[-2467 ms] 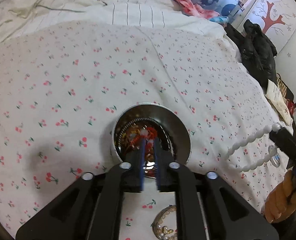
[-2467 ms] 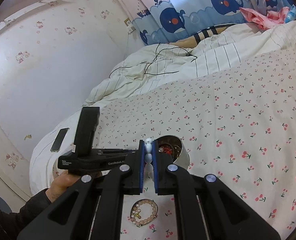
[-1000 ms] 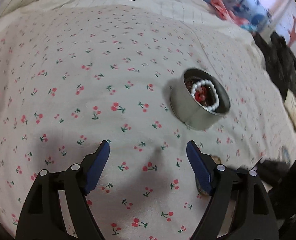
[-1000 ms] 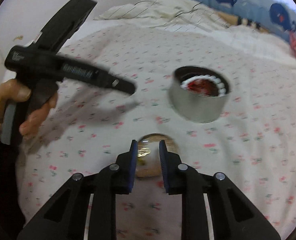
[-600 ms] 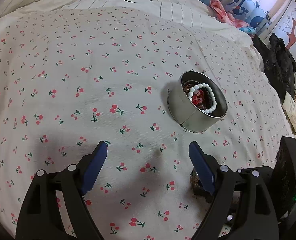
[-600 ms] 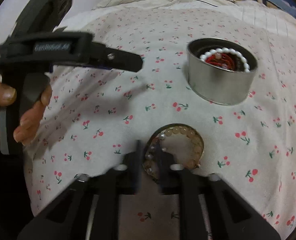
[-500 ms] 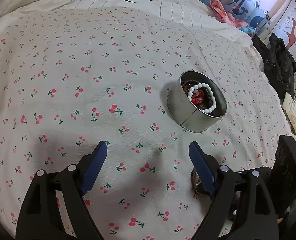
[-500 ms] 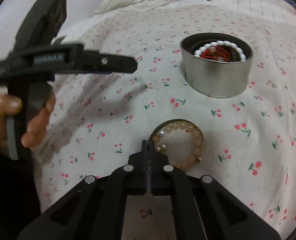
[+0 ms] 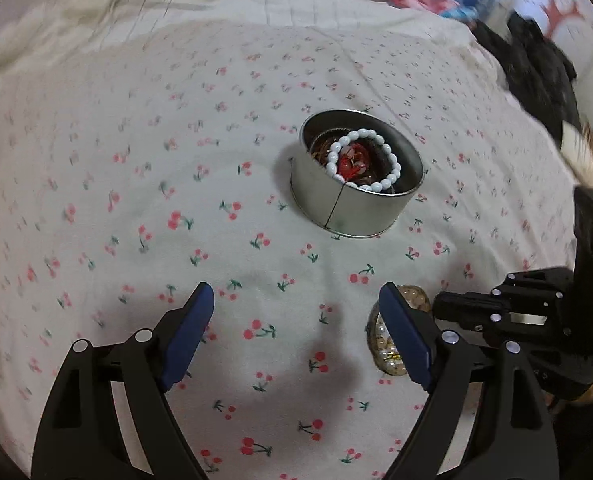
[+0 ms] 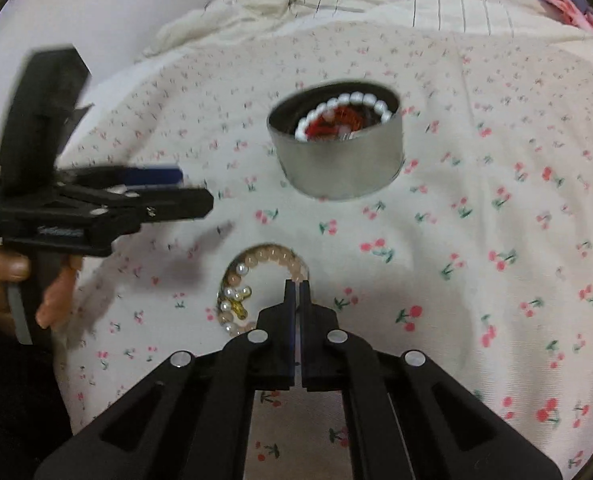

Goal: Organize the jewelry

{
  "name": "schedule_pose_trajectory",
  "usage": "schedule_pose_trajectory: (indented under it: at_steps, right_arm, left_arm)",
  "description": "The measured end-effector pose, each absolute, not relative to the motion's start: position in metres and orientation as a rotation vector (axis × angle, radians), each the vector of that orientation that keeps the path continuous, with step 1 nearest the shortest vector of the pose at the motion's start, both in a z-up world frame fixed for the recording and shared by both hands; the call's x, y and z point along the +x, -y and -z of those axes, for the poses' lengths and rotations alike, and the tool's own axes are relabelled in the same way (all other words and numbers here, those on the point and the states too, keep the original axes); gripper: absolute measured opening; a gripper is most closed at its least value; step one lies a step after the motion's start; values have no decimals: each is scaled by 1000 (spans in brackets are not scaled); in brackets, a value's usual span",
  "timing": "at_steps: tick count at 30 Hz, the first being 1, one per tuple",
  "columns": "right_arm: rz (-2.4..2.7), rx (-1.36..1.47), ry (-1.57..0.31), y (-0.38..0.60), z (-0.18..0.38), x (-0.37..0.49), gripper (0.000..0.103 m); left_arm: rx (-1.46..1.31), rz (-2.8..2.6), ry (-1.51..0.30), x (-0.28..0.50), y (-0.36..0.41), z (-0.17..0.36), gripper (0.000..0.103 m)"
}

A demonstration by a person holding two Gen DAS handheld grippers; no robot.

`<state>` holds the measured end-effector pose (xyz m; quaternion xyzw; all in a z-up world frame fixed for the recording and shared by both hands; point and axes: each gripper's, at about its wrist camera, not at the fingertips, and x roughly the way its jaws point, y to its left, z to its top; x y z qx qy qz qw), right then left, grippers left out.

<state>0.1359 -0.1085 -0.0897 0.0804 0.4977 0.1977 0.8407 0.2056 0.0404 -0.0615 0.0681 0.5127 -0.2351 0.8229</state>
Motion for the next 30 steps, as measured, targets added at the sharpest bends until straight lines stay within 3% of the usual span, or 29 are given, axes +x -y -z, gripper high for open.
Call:
schedule_pose_trajectory:
  at_steps: [3,4,5,7,19,27,29,30]
  right_arm:
    - [-438,184,-1076,102,102,144,32]
    - [-449,196,-1070,101,101,145,32]
    - [-448,198,-1062,101,101,145,32]
    - [-455,210,-1046,102,97,143,7]
    - [-548,308,-947,123,62,126,2]
    - [-499,387,-1002,166,65,126,3]
    - [-513,398,-1028,158,73,129,16]
    - [-515,373,-1041,150,76,129,49]
  left_arm:
    - [109,489,-1109,209,-45,62,81]
    - [91,484,-1122,211,-47,63,81]
    - [74,476,-1133,213,-50,65,81]
    - [63,469,-1133,214,-53,64,81]
    - [56,479,-1139,215,-55,66,81]
    - [125,493,-1149,211,-43,73,82]
    - [116,487,-1153,211,-44,73,82]
    - [112,485,-1155,212,-45,73,82]
